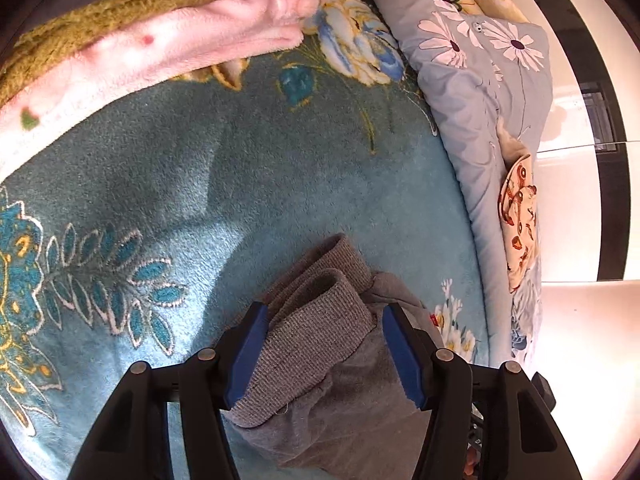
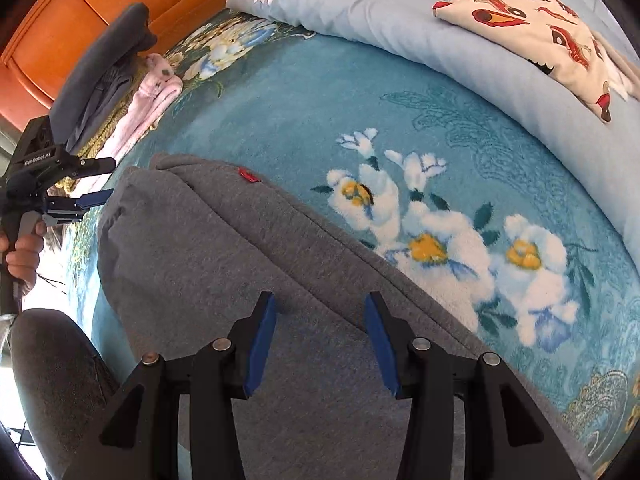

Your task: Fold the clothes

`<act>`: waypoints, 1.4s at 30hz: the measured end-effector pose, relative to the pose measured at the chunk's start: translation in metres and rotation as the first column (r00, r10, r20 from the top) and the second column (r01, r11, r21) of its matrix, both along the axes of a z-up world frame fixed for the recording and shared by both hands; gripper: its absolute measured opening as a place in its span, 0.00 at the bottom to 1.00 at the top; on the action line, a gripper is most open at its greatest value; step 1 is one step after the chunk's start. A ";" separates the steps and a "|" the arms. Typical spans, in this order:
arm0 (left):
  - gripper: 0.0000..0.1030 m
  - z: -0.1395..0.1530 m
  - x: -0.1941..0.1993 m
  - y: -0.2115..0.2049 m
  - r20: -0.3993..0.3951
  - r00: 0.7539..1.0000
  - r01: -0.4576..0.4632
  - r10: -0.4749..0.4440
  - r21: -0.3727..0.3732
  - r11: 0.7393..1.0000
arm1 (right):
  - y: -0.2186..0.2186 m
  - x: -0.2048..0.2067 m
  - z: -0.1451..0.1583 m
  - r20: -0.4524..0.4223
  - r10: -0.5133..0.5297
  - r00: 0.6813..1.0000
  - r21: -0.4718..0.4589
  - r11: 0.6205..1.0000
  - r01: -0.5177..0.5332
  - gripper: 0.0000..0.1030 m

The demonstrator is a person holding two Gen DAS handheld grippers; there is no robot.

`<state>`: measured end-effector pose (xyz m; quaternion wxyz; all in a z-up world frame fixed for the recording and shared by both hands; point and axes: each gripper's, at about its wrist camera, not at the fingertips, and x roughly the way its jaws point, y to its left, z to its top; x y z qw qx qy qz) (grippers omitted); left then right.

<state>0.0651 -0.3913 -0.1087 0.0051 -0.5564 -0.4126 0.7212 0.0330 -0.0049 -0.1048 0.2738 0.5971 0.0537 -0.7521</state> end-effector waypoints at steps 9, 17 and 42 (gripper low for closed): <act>0.50 0.009 0.003 0.023 0.045 0.964 0.265 -0.262 -0.175 0.948 | 0.014 0.016 -0.010 0.046 0.044 0.998 -0.050 0.998 -0.042 0.46; 0.50 0.009 0.008 0.021 0.017 0.961 0.273 -0.275 -0.175 0.946 | 0.002 0.027 0.006 0.030 0.089 0.996 -0.113 0.990 -0.085 0.45; 0.04 0.033 -0.009 0.025 -0.066 0.955 0.242 -0.291 -0.399 0.884 | -0.001 0.007 0.018 0.026 -0.020 0.999 -0.167 0.986 0.025 0.00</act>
